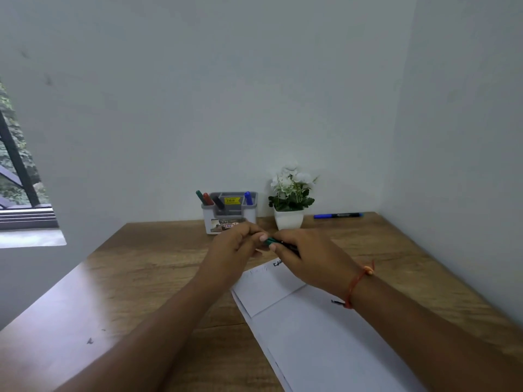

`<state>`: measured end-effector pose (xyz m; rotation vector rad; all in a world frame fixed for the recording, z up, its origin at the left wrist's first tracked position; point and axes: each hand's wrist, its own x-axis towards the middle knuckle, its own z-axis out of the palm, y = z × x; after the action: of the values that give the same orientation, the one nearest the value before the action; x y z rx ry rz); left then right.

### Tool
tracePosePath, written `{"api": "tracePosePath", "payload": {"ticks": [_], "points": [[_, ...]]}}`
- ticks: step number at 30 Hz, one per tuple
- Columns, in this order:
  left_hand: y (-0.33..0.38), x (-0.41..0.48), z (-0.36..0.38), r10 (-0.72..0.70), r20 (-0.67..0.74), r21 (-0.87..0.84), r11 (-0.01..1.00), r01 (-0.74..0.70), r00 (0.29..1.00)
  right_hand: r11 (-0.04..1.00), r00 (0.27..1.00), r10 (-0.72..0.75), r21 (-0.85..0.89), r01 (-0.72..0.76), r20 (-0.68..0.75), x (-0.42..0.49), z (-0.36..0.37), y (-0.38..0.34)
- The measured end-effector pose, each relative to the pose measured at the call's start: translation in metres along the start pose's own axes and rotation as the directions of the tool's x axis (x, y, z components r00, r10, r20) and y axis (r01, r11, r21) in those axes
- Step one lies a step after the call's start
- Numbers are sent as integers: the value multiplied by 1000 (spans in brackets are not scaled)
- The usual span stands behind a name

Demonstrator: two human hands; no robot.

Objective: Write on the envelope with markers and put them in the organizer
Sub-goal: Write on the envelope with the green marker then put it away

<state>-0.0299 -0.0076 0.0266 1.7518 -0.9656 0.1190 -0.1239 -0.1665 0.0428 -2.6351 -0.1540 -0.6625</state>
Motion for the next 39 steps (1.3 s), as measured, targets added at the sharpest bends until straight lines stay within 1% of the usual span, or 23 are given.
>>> {"api": "tracePosePath", "payload": {"ticks": [4, 7, 10, 12, 13, 15, 17, 18, 19, 20, 21, 22, 23, 24, 25, 27, 28, 29, 32, 35, 37, 39], "points": [[2, -1, -1, -2, -21, -56, 998, 1, 1000, 999, 1000, 28, 44, -28, -7, -3, -2, 2], [2, -1, -2, -12, -22, -63, 998, 11, 1000, 997, 999, 53, 64, -54, 9, -1, -2, 2], [1, 0, -2, -67, -36, -119, 991, 62, 997, 989, 992, 112, 87, -117, 57, 0, 1, 1], [0, 2, -5, -144, -77, -216, 968, 124, 987, 976, 983, 163, 131, -173, 80, -3, 1, 3], [1, 3, -7, -199, -95, -314, 936, 160, 975, 965, 978, 188, 167, -201, 90, -4, 0, 5], [1, 5, -12, -306, -116, -510, 835, 208, 945, 939, 969, 220, 244, -241, 110, -7, -4, 9], [3, 7, -17, -401, -126, -646, 727, 231, 907, 904, 960, 251, 324, -279, 127, -7, -7, 8], [3, 9, -19, -442, -126, -696, 677, 238, 888, 863, 950, 278, 397, -311, 140, -6, -7, 6], [3, 10, -21, -478, -122, -723, 643, 252, 870, 789, 934, 317, 500, -357, 167, -6, -7, 3], [1, 11, -24, -505, -124, -707, 649, 281, 854, 673, 909, 362, 616, -409, 207, -5, -7, 0], [-2, 12, -26, -517, -128, -632, 701, 332, 846, 544, 883, 392, 709, -450, 260, -5, -6, -3], [-6, 12, -30, -509, -125, -492, 777, 392, 852, 436, 866, 397, 767, -470, 305, -5, -5, -6], [-9, 11, -34, -480, -94, -316, 845, 431, 872, 387, 863, 384, 791, -474, 329, -6, -3, -8], [-12, 10, -39, -444, -35, -144, 889, 435, 895, 375, 866, 369, 799, -470, 337, -7, -1, -10], [-14, 8, -42, -421, 42, 0, 907, 421, 906, 383, 873, 358, 801, -460, 330, -7, 2, -12], [-14, 4, -48, -389, 186, 235, 909, 343, 902, 416, 880, 369, 794, -443, 298, -8, 8, -15], [-13, 3, -49, -380, 233, 323, 899, 297, 895, 436, 879, 383, 784, -442, 284, -7, 11, -17], [-12, 2, -50, -376, 259, 369, 890, 268, 890, 464, 881, 395, 771, -437, 263, -7, 14, -18], [-11, 2, -53, -387, 315, 431, 872, 233, 866, 526, 896, 390, 747, -407, 213, -8, 22, -23], [-12, 1, -53, -407, 382, 485, 853, 196, 830, 586, 896, 370, 687, -429, 244, -7, 31, -27], [-13, 0, -52, -406, 400, 485, 855, 186, 822, 628, 886, 375, 628, -459, 272, -7, 37, -27], [-14, 0, -52, -416, 407, 477, 856, 199, 813, 648, 879, 381, 594, -476, 289, -8, 41, -27]]}}
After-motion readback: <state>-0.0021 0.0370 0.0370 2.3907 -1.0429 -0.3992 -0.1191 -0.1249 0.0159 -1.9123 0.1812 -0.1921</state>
